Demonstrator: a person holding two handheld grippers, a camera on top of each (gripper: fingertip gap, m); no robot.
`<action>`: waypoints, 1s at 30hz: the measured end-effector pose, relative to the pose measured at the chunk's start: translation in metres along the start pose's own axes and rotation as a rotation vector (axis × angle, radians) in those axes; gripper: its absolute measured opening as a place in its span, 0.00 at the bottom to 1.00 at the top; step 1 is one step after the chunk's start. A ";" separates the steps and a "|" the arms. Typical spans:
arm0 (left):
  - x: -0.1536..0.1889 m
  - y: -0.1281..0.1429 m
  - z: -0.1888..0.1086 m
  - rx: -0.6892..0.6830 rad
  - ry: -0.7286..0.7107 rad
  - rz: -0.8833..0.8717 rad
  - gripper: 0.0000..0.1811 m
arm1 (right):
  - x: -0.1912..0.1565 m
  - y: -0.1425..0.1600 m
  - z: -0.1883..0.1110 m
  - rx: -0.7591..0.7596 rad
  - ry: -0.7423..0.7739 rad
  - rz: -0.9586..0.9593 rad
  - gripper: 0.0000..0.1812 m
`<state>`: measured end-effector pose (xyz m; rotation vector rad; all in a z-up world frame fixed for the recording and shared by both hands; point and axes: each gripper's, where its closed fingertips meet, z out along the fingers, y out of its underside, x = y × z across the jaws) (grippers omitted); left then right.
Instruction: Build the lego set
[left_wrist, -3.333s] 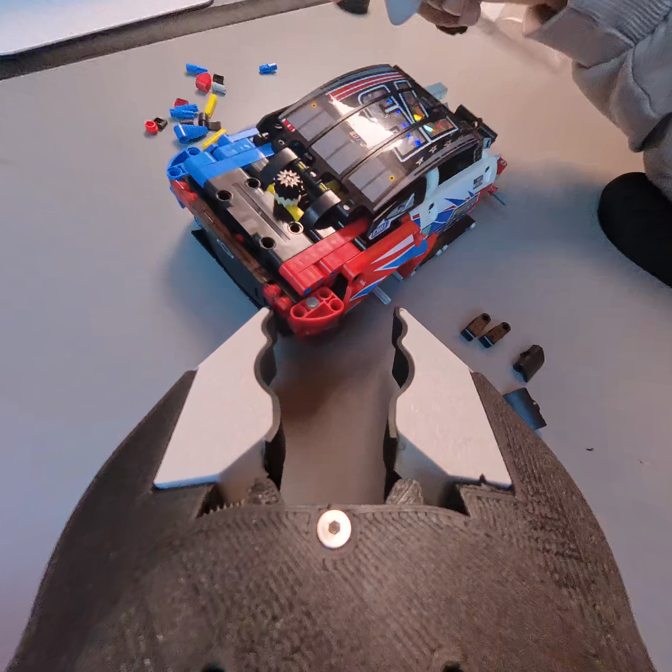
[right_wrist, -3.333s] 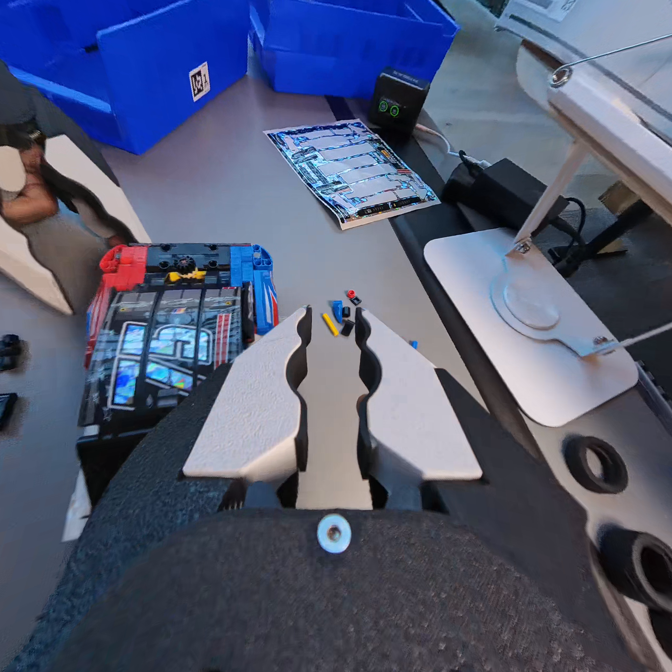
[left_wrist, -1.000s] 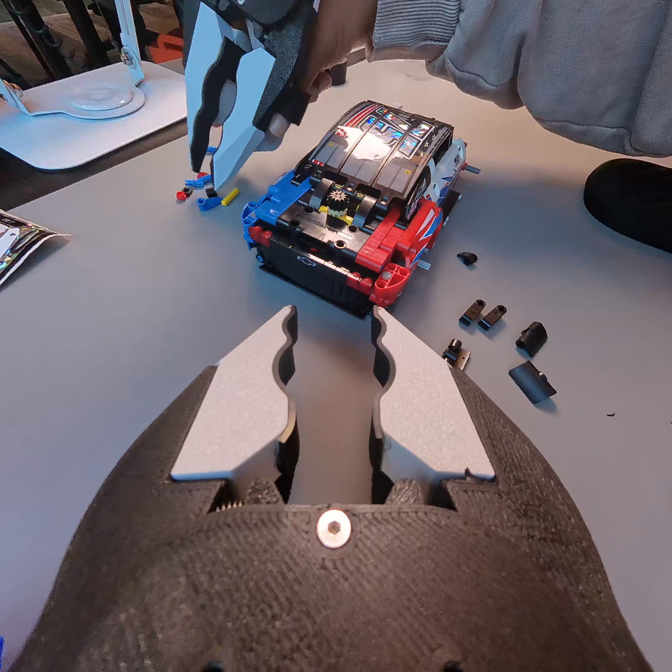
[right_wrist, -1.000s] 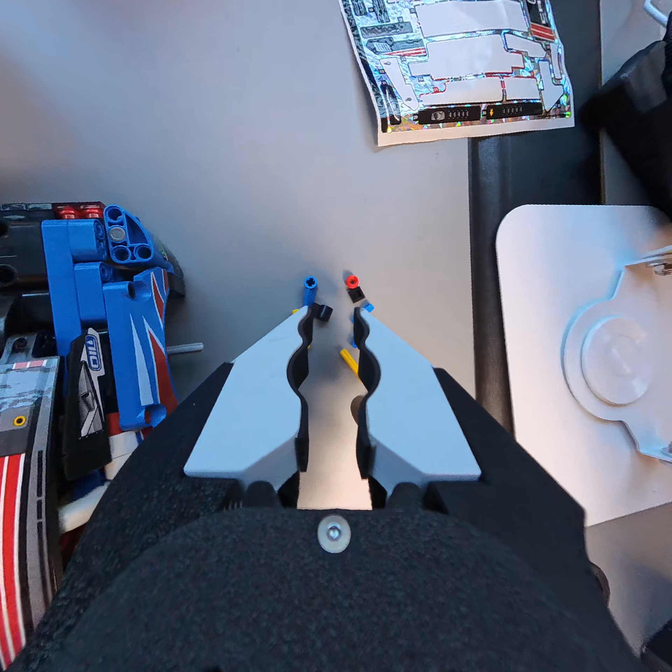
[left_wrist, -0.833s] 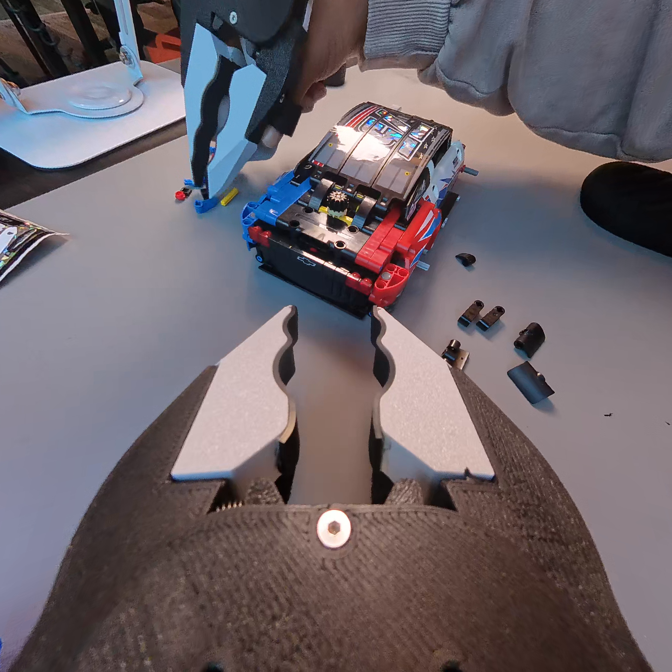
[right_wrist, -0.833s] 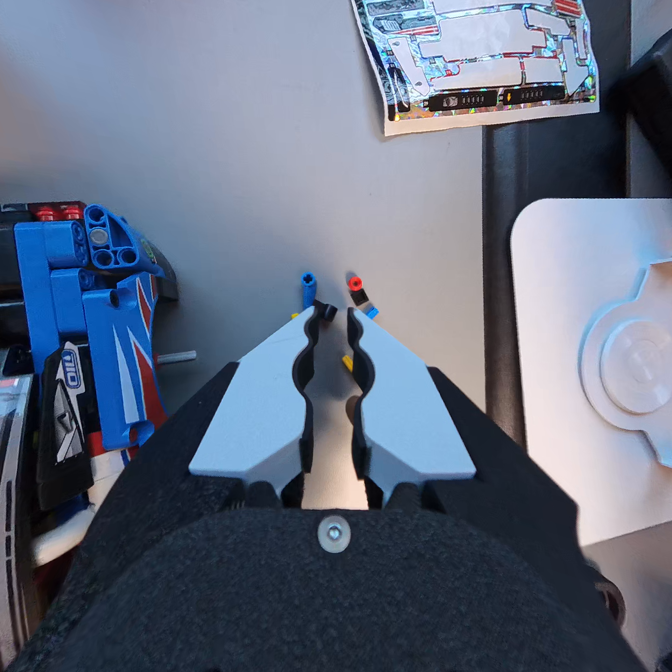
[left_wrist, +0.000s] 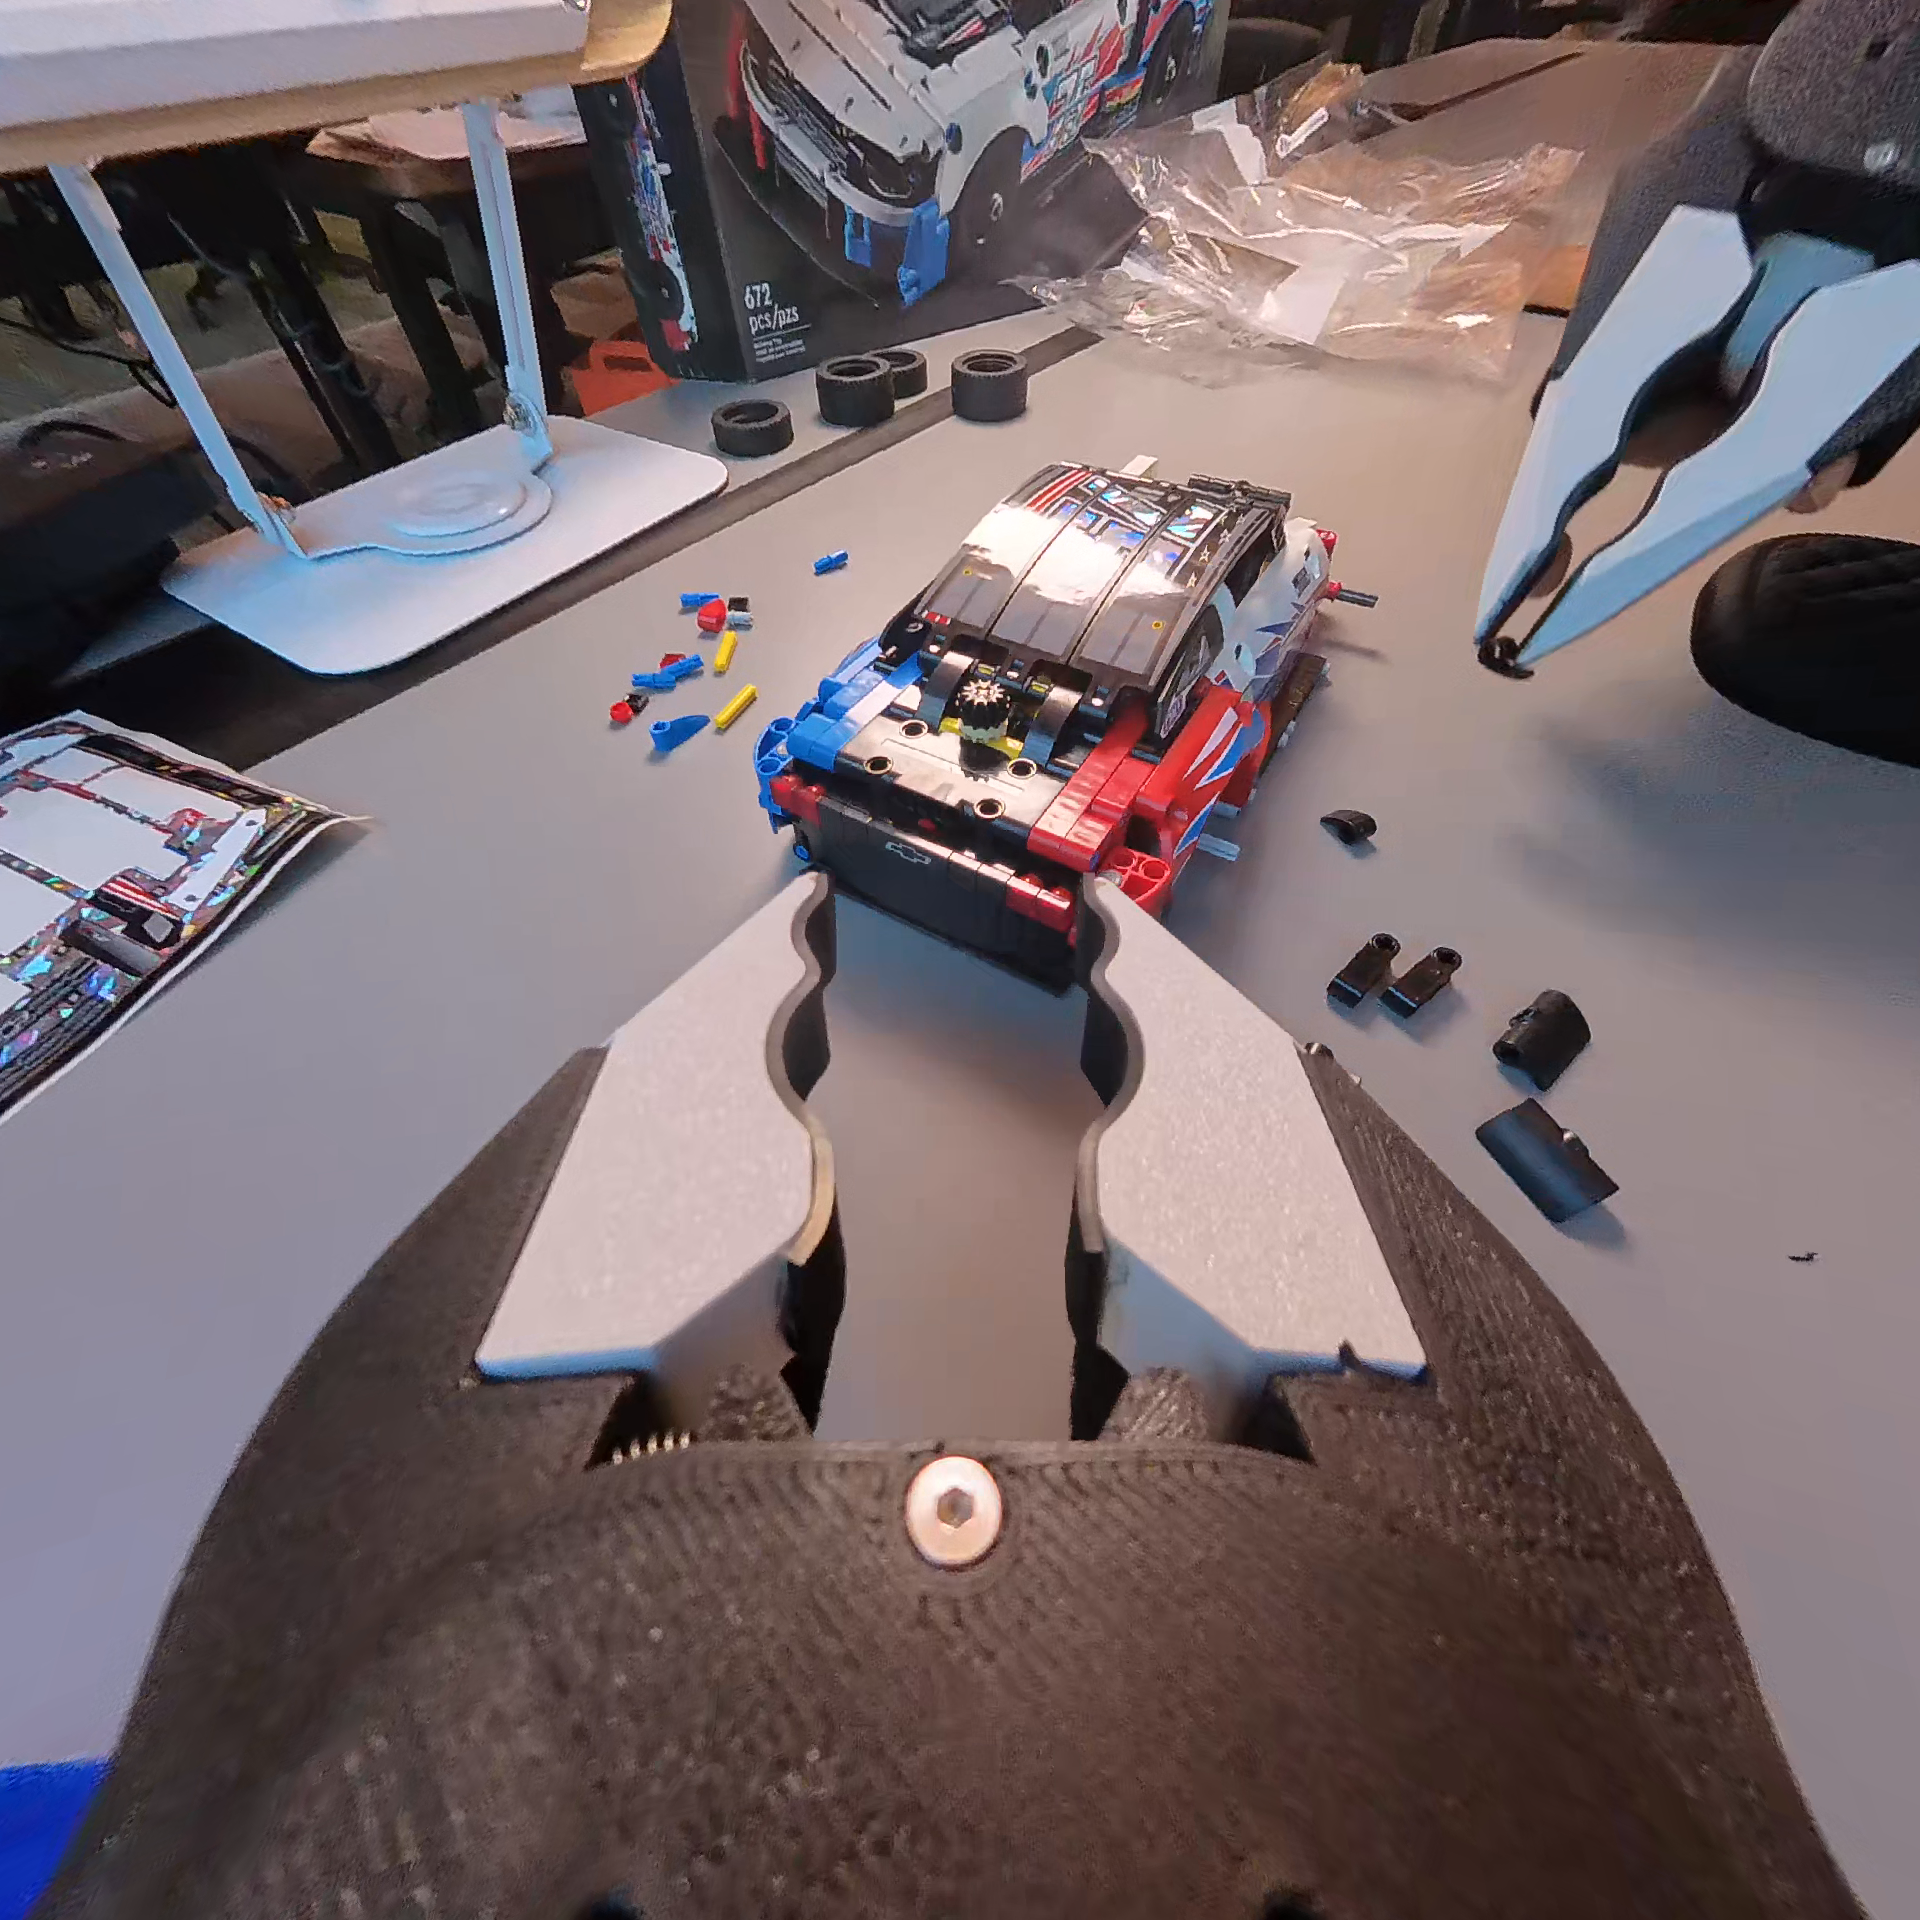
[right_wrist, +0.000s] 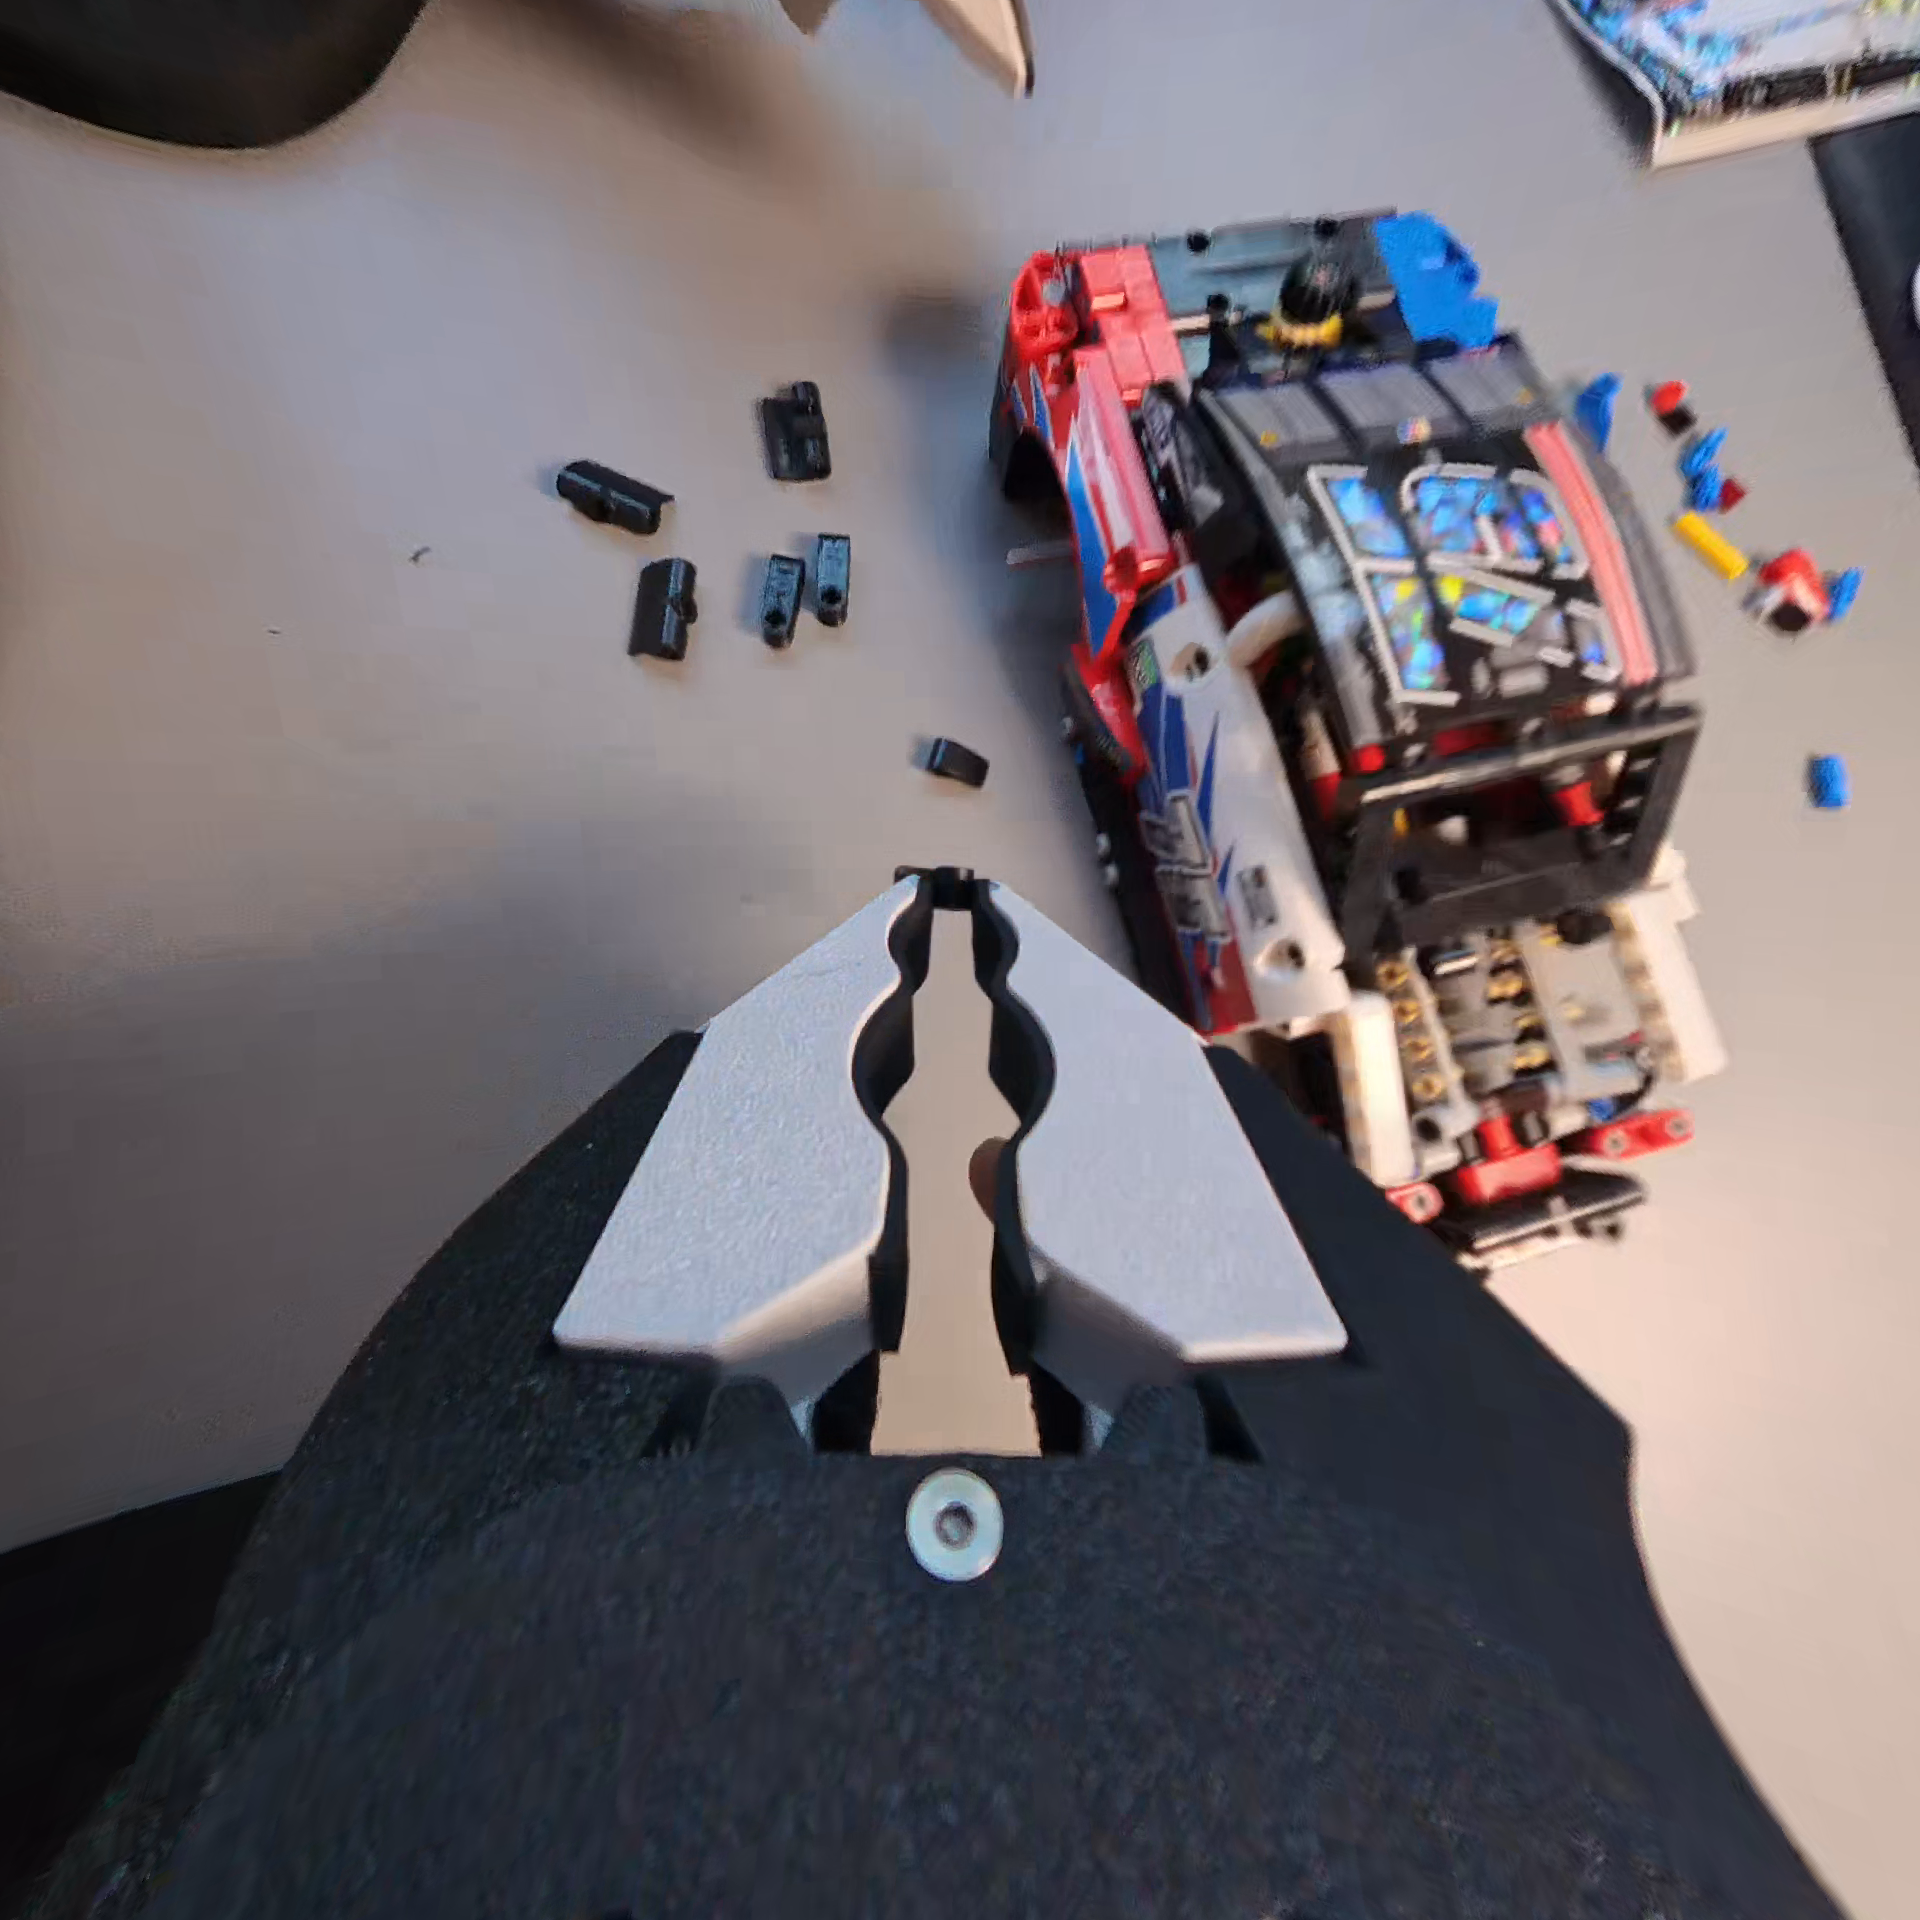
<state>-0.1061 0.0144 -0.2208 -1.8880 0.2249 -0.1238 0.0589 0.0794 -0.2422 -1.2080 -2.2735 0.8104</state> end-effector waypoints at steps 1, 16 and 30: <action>0.000 -0.002 -0.001 0.009 -0.007 0.010 0.24 | -0.004 0.008 0.003 -0.002 0.009 0.030 0.03; -0.003 -0.002 -0.003 0.011 -0.058 0.059 0.24 | -0.017 0.025 0.025 -0.037 0.022 0.044 0.03; -0.008 -0.002 -0.001 0.020 -0.086 0.057 0.24 | 0.025 -0.045 -0.030 0.562 0.206 0.191 0.25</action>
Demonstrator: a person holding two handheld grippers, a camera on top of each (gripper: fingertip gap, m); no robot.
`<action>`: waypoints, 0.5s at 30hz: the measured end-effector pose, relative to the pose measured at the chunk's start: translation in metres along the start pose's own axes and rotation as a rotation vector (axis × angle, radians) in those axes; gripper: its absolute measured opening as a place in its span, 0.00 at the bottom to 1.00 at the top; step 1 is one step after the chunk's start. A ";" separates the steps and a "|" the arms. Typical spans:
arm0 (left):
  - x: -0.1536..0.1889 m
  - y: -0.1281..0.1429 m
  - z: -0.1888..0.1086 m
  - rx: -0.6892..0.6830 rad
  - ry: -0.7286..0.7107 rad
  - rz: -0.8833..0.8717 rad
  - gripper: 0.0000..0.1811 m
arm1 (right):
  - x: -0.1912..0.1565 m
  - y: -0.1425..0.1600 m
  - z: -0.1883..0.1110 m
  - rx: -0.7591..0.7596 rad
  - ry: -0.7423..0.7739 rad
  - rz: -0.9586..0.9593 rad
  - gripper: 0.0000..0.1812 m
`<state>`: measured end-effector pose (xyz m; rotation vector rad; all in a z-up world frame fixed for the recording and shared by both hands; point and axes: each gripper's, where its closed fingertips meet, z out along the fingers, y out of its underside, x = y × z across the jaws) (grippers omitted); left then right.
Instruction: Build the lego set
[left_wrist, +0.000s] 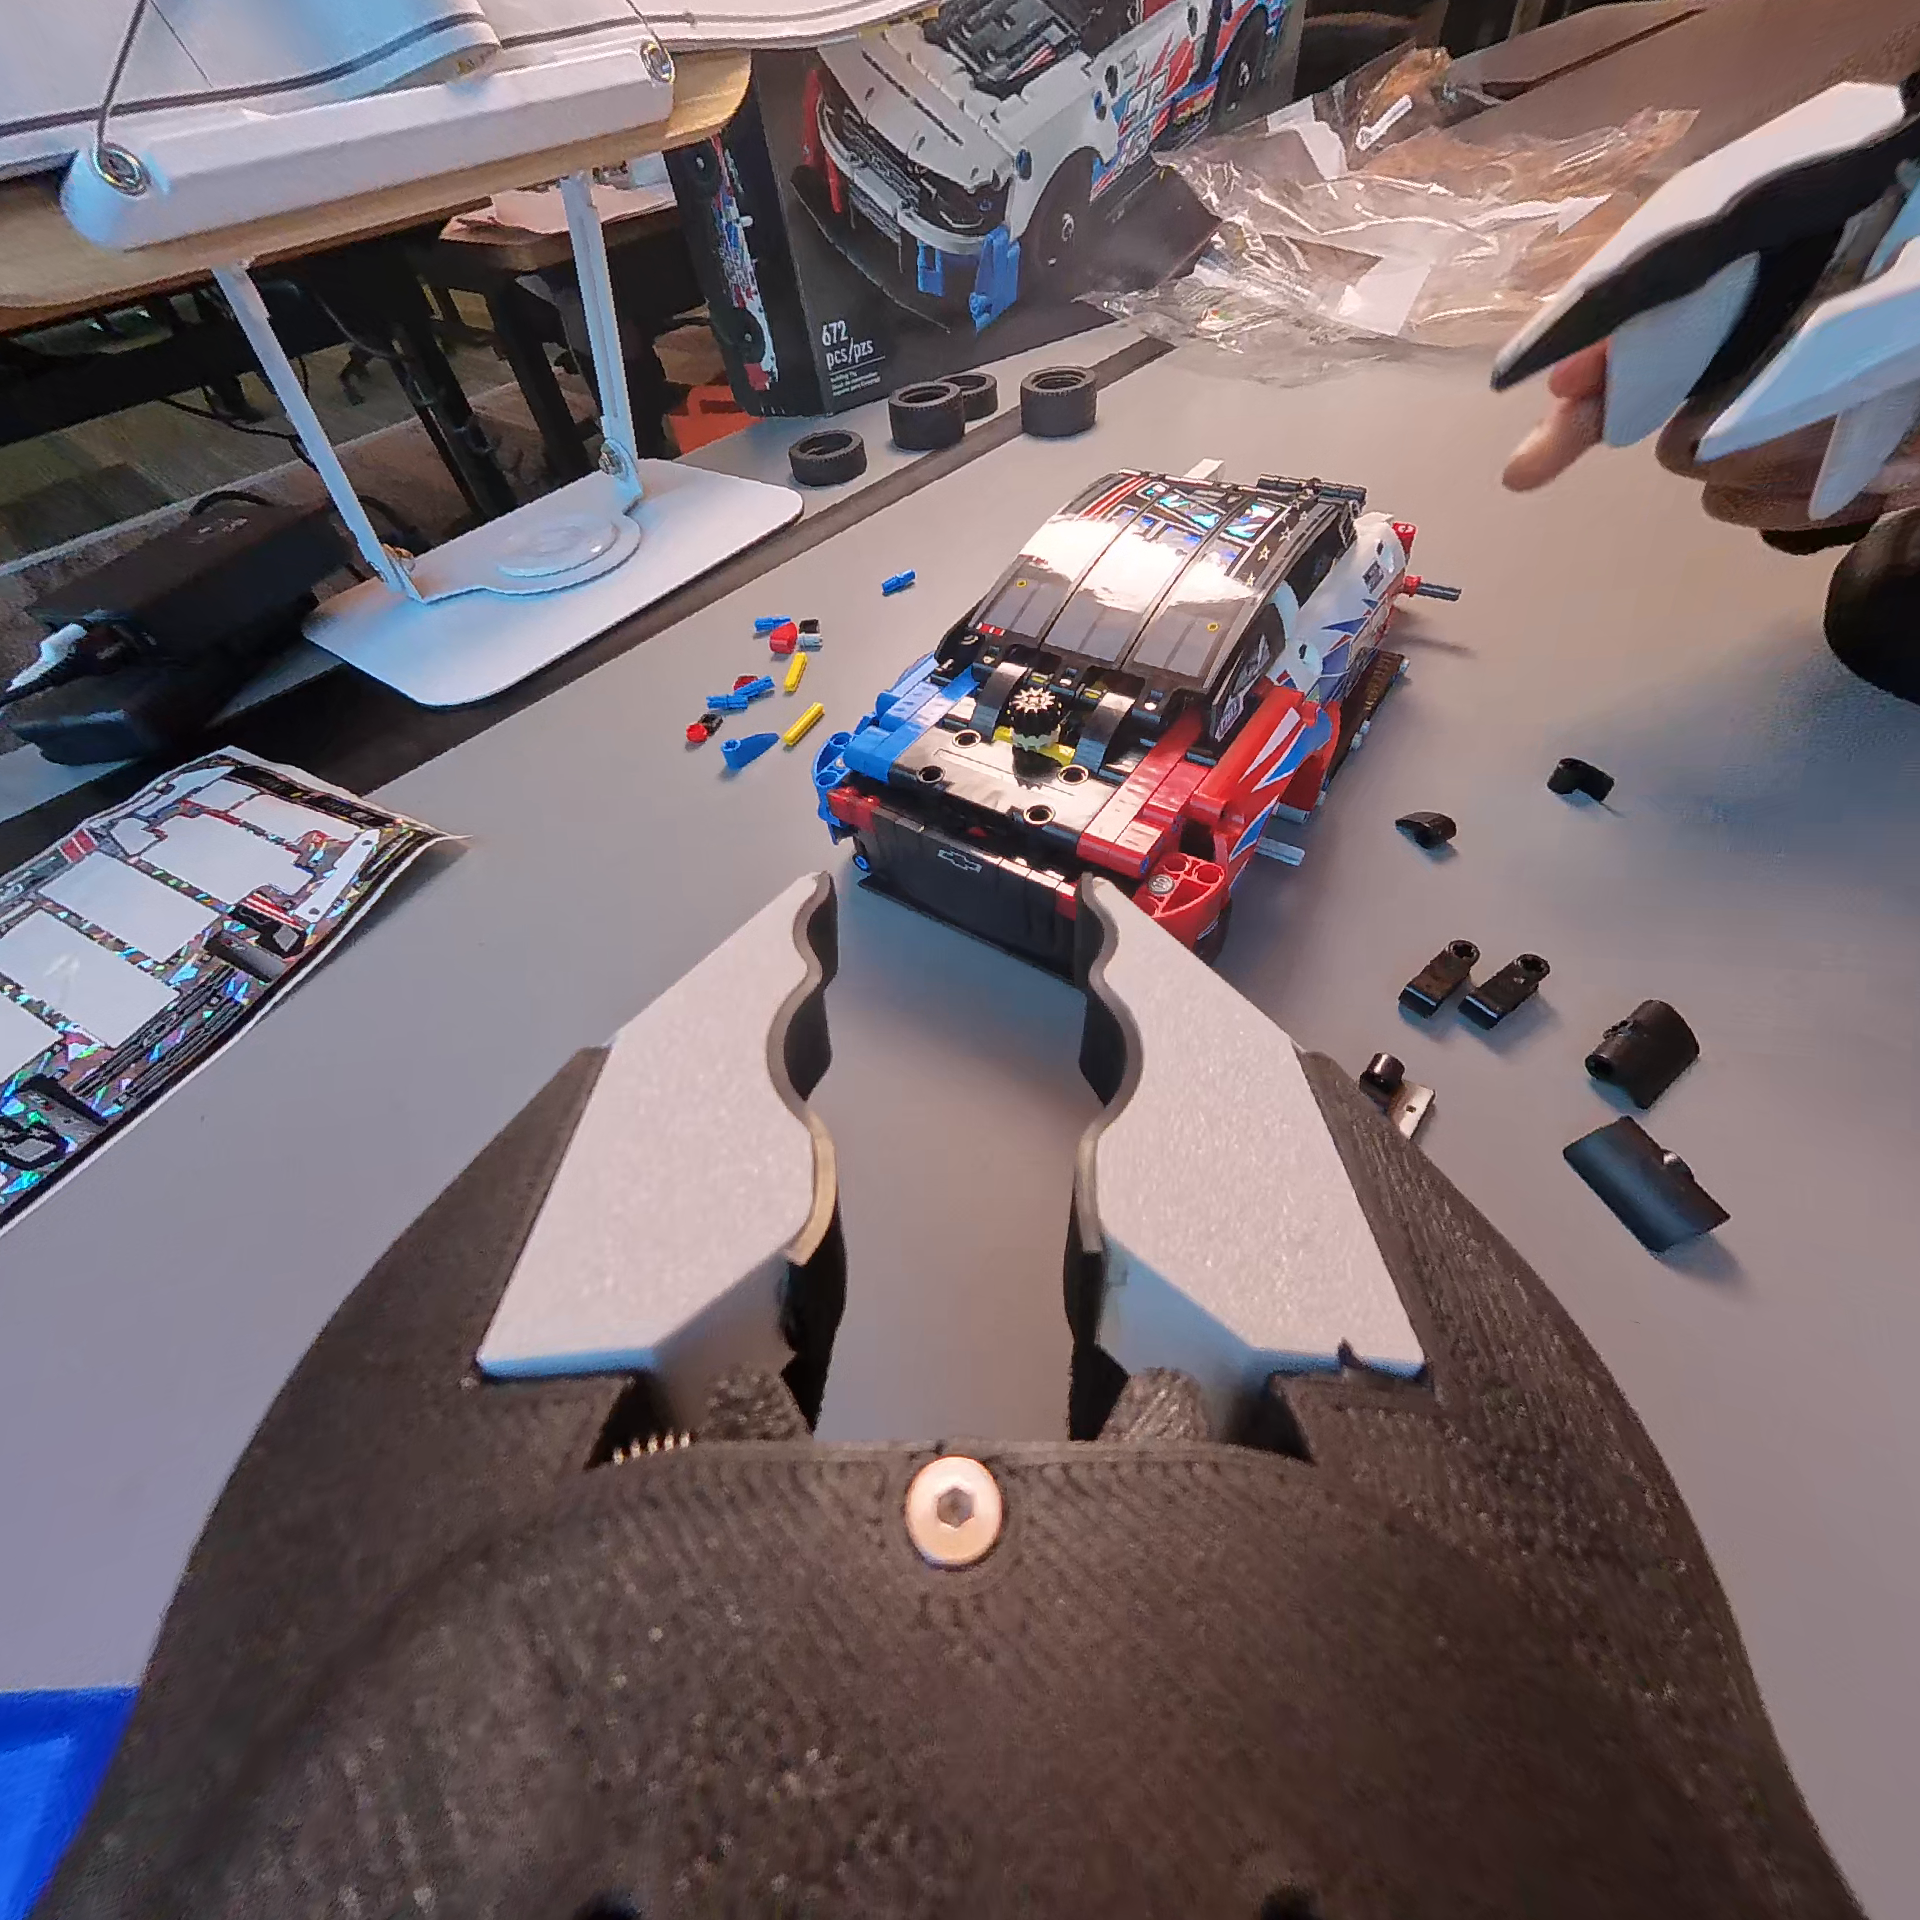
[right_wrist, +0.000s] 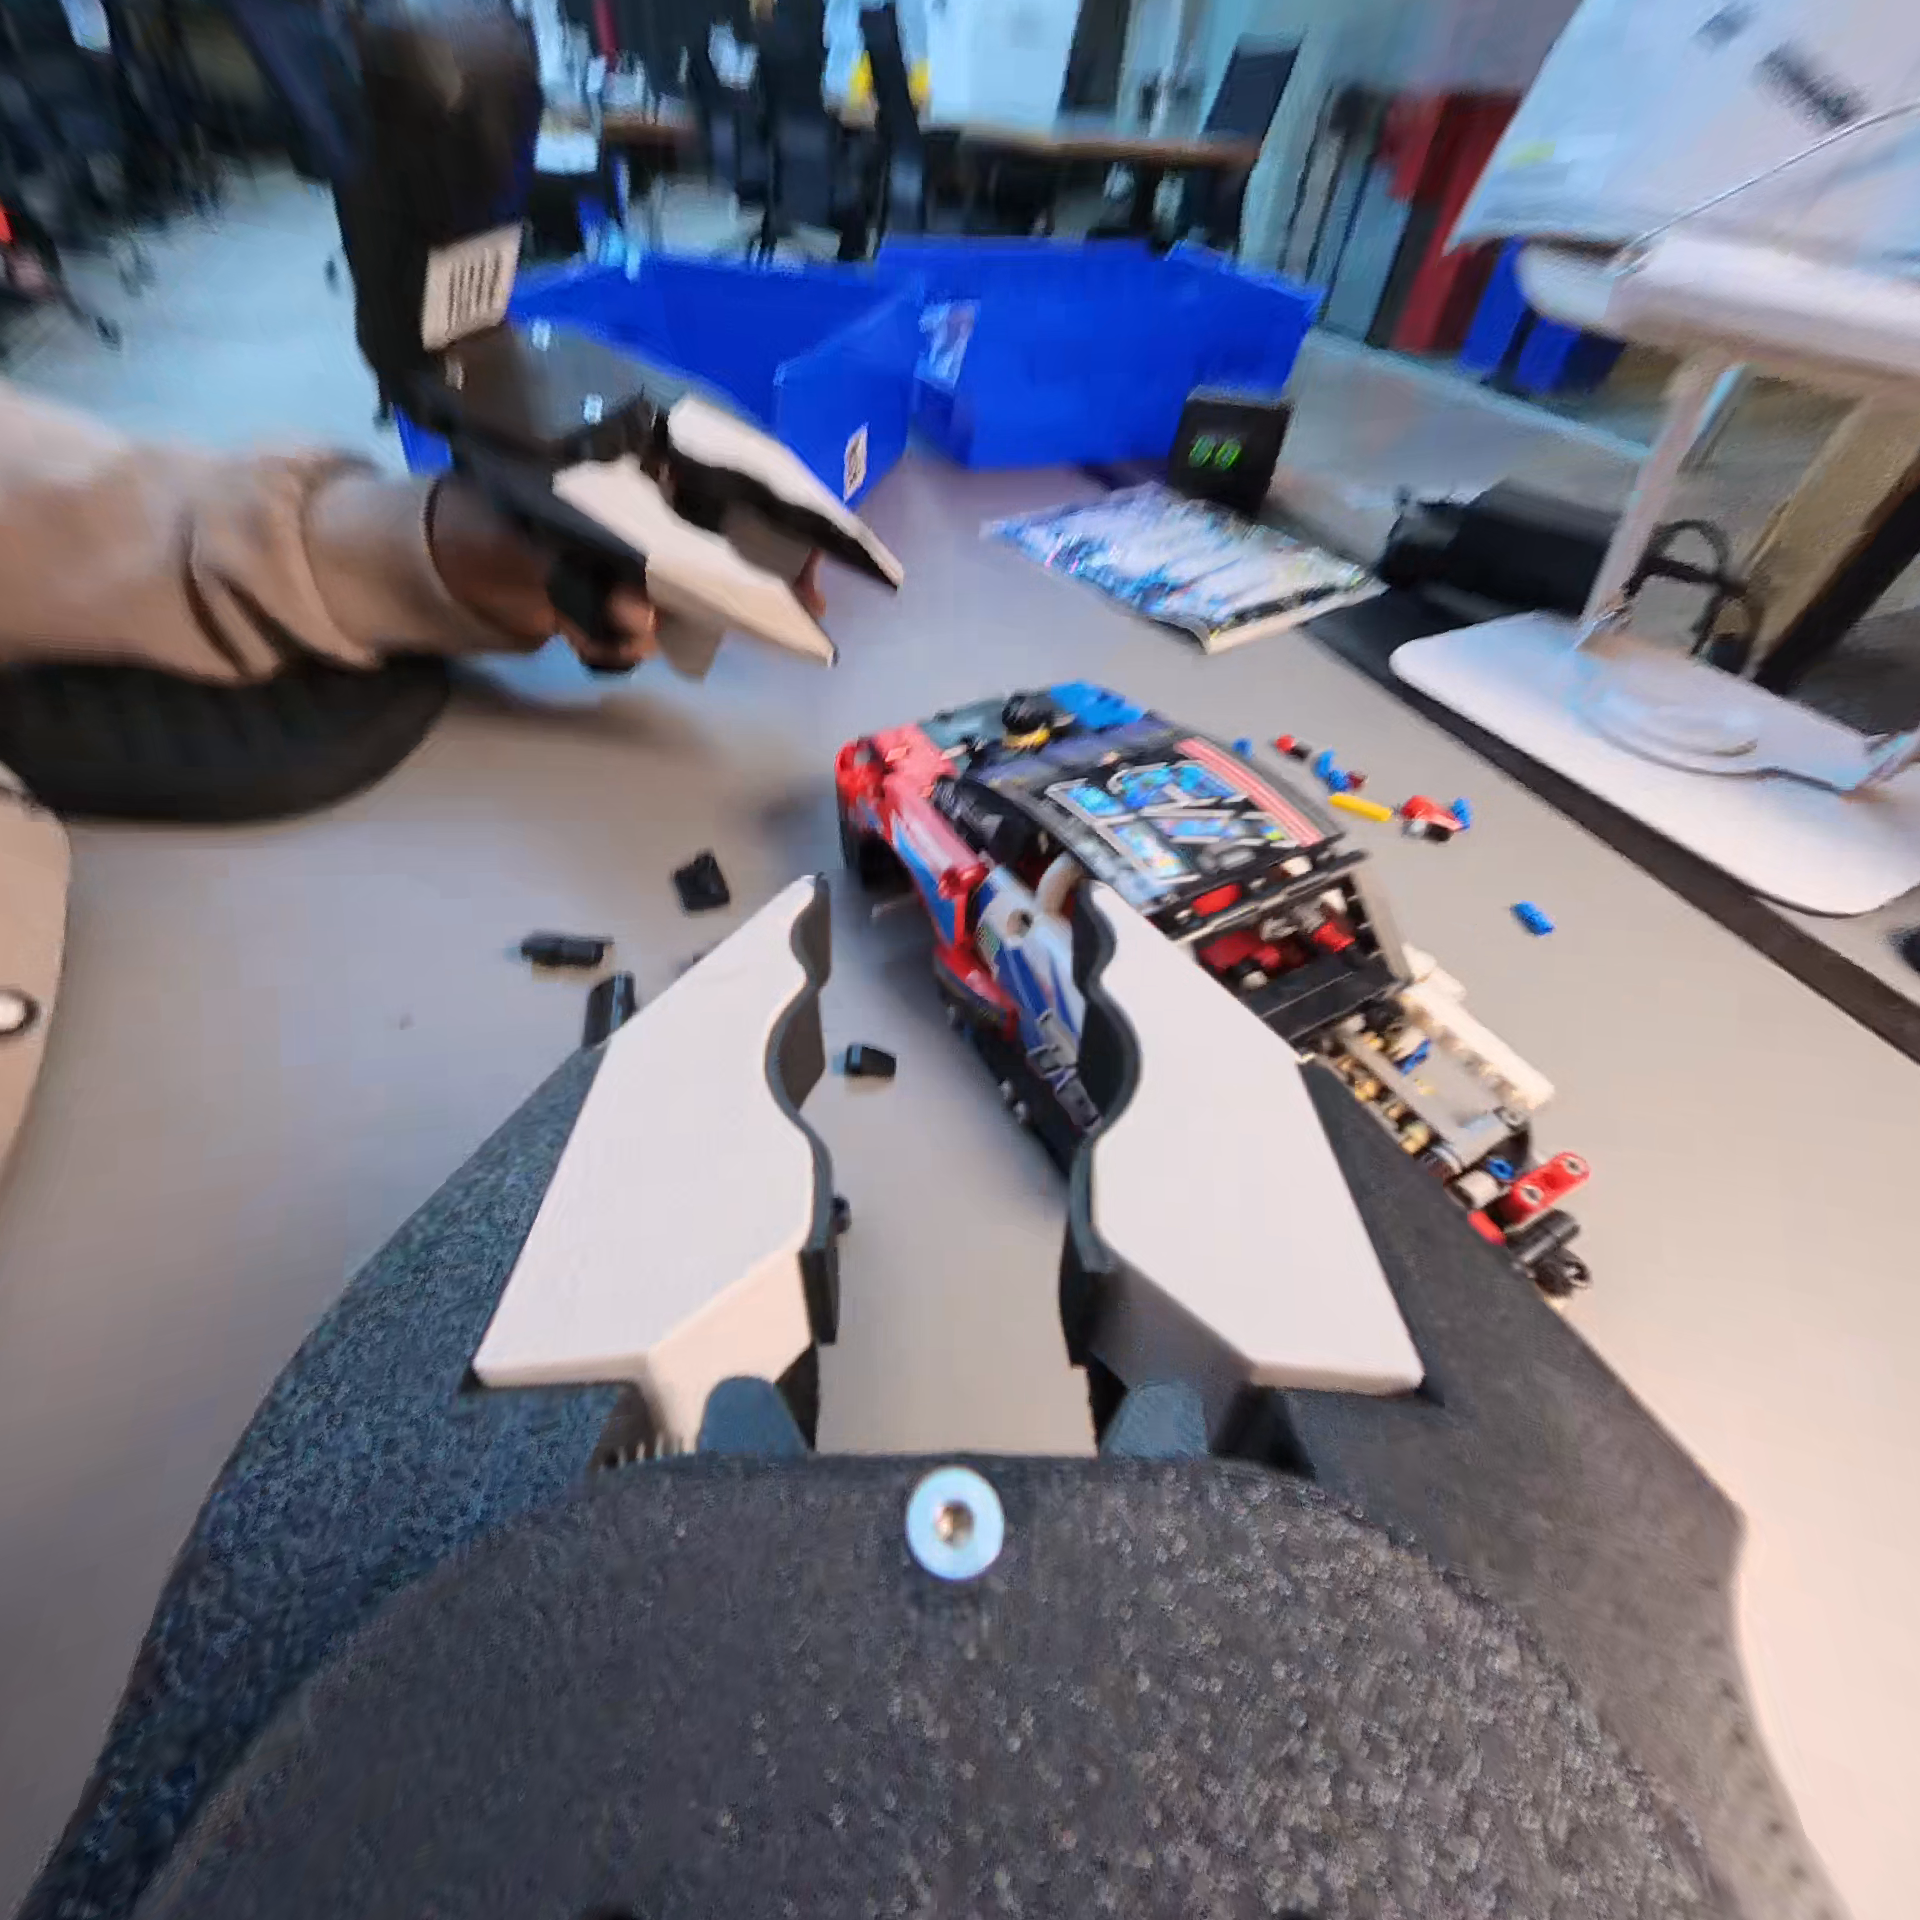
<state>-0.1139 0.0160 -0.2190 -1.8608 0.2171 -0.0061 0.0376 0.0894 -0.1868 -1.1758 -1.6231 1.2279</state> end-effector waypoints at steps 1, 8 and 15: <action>0.000 -0.001 0.000 0.006 -0.001 -0.003 0.24 | 0.008 -0.008 -0.006 0.059 0.037 0.033 0.30; 0.003 -0.011 -0.001 0.064 0.009 -0.009 0.25 | 0.047 -0.007 -0.026 0.164 0.220 0.073 0.36; -0.003 -0.015 -0.006 0.096 0.007 -0.043 0.29 | 0.059 -0.001 -0.028 0.162 0.273 0.090 0.25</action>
